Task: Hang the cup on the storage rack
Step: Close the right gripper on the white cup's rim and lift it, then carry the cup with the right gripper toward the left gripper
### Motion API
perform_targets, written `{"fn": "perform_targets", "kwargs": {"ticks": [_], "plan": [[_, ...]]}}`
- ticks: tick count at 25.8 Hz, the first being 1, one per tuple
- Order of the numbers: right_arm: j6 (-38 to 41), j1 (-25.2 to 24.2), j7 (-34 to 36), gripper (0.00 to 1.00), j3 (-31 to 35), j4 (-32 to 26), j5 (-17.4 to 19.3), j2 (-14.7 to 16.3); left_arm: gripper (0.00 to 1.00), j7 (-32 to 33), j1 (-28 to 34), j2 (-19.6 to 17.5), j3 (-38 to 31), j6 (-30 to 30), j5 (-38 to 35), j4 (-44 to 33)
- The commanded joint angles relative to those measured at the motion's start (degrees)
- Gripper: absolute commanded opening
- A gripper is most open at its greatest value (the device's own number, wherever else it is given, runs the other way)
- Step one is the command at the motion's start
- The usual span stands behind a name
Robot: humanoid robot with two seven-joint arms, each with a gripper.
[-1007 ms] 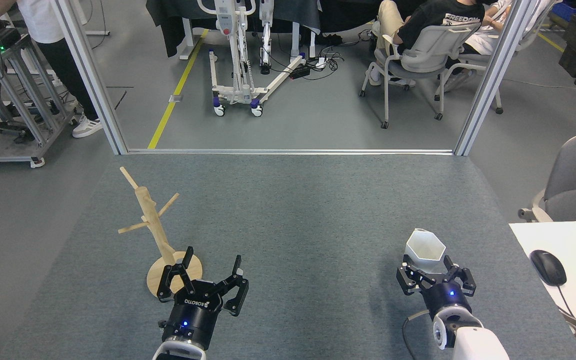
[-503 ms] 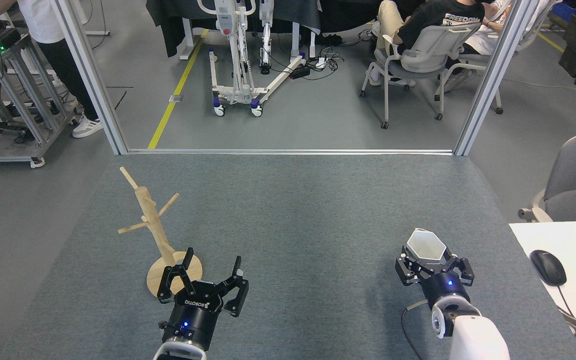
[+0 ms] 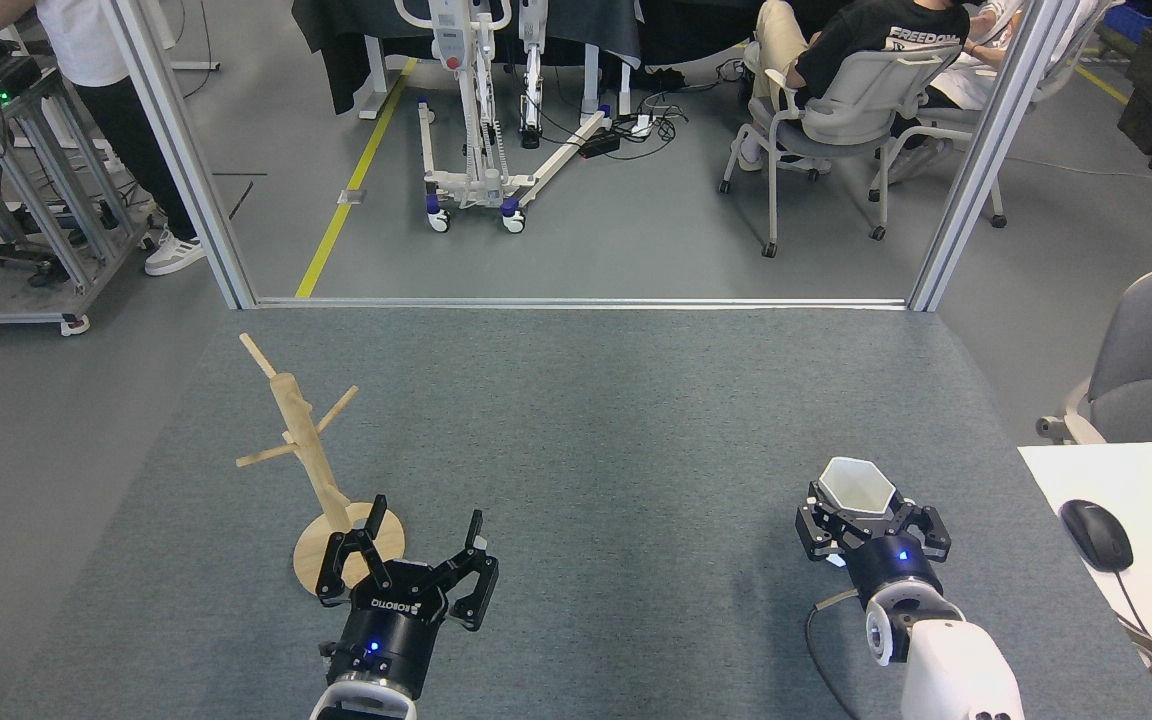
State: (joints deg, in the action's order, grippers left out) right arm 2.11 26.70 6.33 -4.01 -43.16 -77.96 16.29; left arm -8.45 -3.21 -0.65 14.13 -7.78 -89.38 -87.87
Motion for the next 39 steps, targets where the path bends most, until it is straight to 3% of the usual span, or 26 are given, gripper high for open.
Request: {"fn": "perform_targets", "kwargs": {"ticks": [1, 4, 8, 11, 17, 20, 23, 28, 34, 36, 39], "plan": [[0.17, 0.11, 0.17, 0.00, 0.14, -0.35, 0.09, 0.15, 1.00, -0.17, -0.40, 0.22, 0.02, -0.04, 0.00, 0.86], [1.23, 0.37, 0.26, 0.00, 0.49, -3.07, 1.05, 0.32, 1.00, -0.43, -0.57, 0.74, 0.02, -0.13, 0.00, 1.30], [1.93, 0.64, -0.35, 0.00, 0.32, -9.75, 8.26, 1.73, 1.00, -1.40, -1.54, 1.89, 0.10, -0.04, 0.00, 1.21], [2.11, 1.25, -1.06, 0.00, -0.39, -14.24, 8.61, 2.17, 1.00, -1.92, -3.03, 1.97, 2.30, -0.04, 0.00, 1.74], [-0.71, 1.34, -12.83, 0.00, -5.22, -24.87, 8.96, 1.29, 1.00, -2.10, -2.86, 1.45, 4.06, 1.37, 0.00, 1.12], [-10.02, 1.78, -14.15, 0.00, -10.05, -30.23, 9.05, 0.50, 1.00, -1.13, -2.86, 1.36, 5.82, 4.71, 0.09, 1.12], [-21.71, 6.61, -15.12, 0.00, -19.63, -31.73, 9.23, -1.08, 0.99, 0.36, -3.12, 1.36, 7.31, 9.54, 0.53, 2.18], [-40.25, 13.73, -24.79, 0.00, -34.13, -35.68, 12.39, -3.37, 0.98, 3.96, -3.56, 2.59, 11.00, 10.59, 2.55, 6.22], [-50.62, 15.23, -25.67, 0.00, -41.34, -37.35, 13.45, -5.56, 0.94, 7.57, -6.29, 7.07, 11.00, 9.19, 5.80, 9.39], [-57.04, 15.14, -26.28, 0.00, -43.36, -39.64, 13.54, -5.83, 0.94, 9.41, -7.87, 8.30, 11.00, 5.85, 7.03, 9.91], [-57.75, 15.14, -27.07, 0.00, -45.65, -40.08, 13.54, -5.65, 0.95, 9.59, -9.28, 8.39, 11.79, 1.72, 7.38, 9.56]]}}
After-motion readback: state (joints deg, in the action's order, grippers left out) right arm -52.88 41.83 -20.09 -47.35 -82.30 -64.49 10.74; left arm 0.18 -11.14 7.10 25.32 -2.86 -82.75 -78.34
